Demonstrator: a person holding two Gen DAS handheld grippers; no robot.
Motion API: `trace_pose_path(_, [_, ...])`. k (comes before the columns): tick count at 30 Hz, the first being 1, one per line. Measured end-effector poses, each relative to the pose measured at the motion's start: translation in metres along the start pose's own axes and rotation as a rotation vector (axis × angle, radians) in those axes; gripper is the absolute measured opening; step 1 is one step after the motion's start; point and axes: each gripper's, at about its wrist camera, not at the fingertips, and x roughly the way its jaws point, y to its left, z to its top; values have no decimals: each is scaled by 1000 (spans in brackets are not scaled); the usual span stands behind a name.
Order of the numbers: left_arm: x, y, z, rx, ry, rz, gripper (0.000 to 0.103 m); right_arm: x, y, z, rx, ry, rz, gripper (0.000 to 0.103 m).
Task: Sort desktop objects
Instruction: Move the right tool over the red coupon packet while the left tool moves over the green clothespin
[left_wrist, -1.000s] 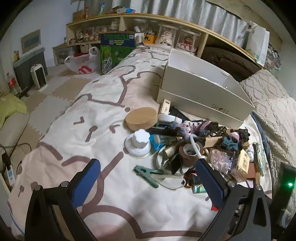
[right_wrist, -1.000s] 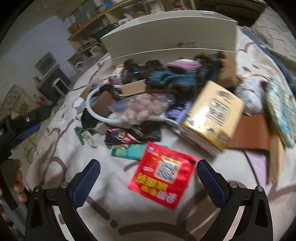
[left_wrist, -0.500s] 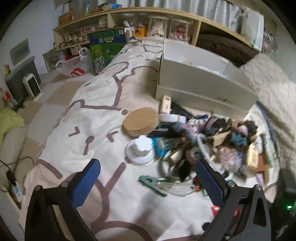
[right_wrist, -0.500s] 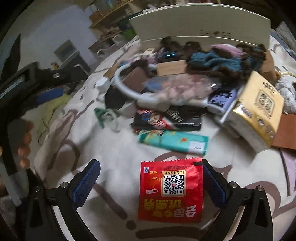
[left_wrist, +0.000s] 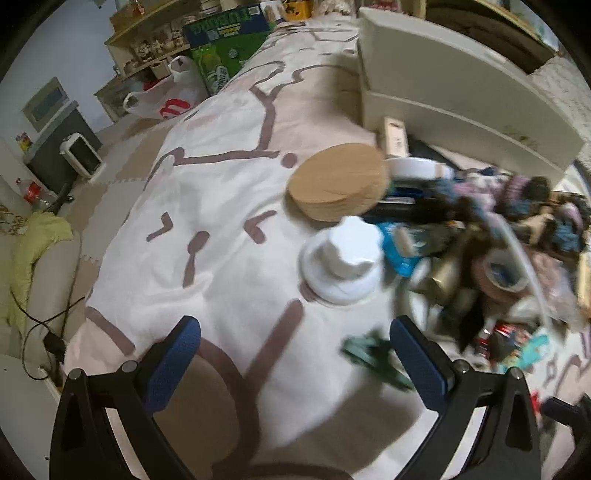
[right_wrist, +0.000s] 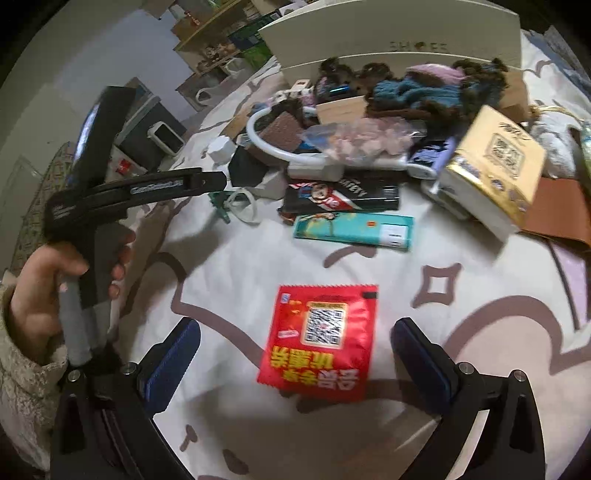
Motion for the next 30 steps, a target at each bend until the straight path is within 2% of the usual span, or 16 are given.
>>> trace_pose_path(5, [12, -3, -3, 25, 1, 28, 103, -3, -3, 1, 12, -19, -40, 103])
trace_pose_path(13, [5, -8, -16, 102, 48, 8, 103, 2, -7, -3, 15, -14, -70, 103])
trace_pose_path(19, [-3, -19, -31, 182, 56, 24, 103, 13, 6, -7, -40, -26, -161, 103])
trace_pose_path(26, [-9, -22, -39, 159, 106, -48, 103, 26, 22, -12, -120, -21, -243, 103])
trace_pose_path(30, [-12, -18, -39, 90, 117, -111, 103, 30, 18, -13, -114, -19, -317, 103])
